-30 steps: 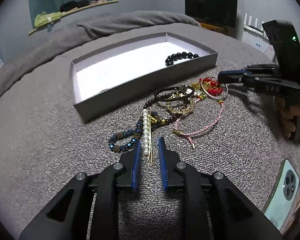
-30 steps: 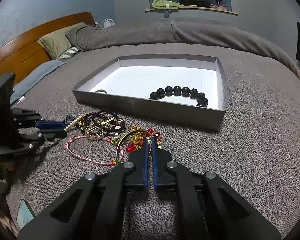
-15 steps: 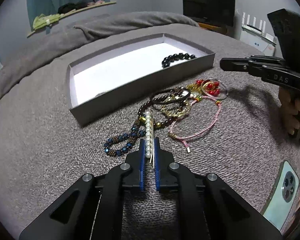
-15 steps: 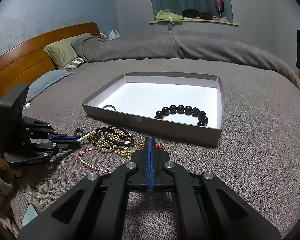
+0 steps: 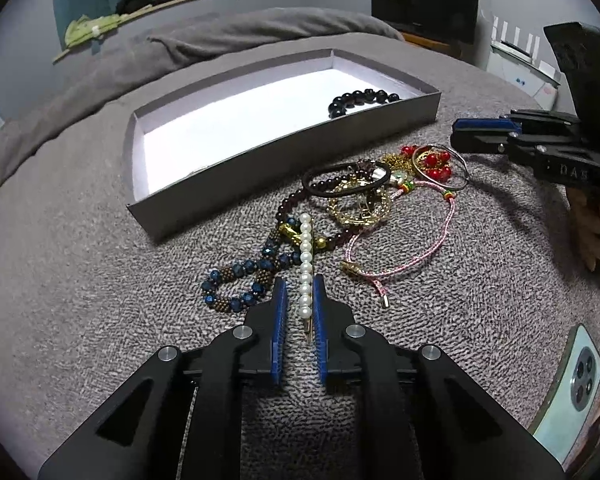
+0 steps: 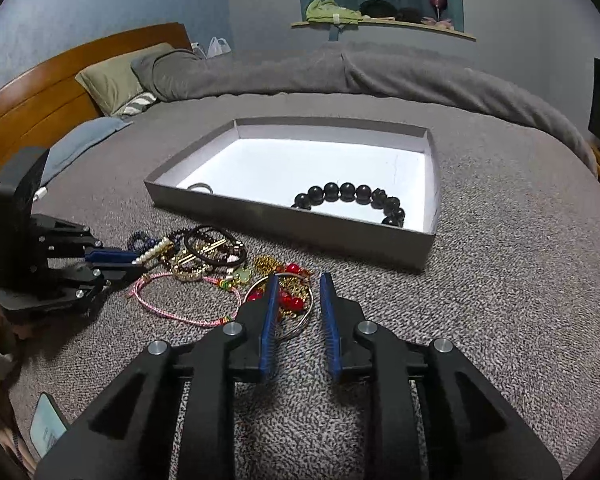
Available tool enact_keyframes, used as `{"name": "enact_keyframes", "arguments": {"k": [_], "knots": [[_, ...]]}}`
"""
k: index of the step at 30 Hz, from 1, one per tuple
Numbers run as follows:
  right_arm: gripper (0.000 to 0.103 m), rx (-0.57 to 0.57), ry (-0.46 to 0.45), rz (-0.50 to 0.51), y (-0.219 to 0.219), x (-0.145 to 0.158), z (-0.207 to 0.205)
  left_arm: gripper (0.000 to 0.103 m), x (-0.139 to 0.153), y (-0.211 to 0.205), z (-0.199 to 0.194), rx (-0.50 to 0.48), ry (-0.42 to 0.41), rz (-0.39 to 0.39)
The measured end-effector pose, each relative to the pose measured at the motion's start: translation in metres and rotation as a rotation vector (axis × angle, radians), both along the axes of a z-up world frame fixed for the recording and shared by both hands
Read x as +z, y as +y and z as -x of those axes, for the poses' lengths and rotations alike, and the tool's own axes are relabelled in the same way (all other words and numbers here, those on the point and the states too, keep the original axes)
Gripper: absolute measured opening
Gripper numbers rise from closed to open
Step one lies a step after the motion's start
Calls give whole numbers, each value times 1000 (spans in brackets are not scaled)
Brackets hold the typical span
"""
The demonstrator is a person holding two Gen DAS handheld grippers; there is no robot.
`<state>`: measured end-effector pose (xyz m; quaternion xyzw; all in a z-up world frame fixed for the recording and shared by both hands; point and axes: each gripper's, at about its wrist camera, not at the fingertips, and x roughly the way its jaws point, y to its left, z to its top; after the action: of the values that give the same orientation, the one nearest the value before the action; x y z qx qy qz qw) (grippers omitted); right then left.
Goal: Organize jewelry
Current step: 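Grasp the silver hoop with the right tool while the left tool raises the pearl hairpin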
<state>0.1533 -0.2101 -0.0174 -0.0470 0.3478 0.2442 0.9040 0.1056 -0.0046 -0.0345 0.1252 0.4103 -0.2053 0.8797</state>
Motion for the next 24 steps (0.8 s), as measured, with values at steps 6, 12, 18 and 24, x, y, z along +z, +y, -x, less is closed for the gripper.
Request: {"name": "enact_keyframes", "arguments": {"k": [6, 12, 18, 24], "knots": [[21, -31, 14, -6, -7, -3, -6, 6, 14, 2, 7, 5, -60, 24], [33, 14, 34, 10, -1, -7, -1, 6, 30, 10, 7, 41, -104, 54], [42, 60, 25, 79, 13, -12, 11, 6, 30, 11, 5, 44, -99, 57], [51, 90, -3, 155, 27, -16, 18, 6, 28, 6, 5, 37, -97, 59]]}}
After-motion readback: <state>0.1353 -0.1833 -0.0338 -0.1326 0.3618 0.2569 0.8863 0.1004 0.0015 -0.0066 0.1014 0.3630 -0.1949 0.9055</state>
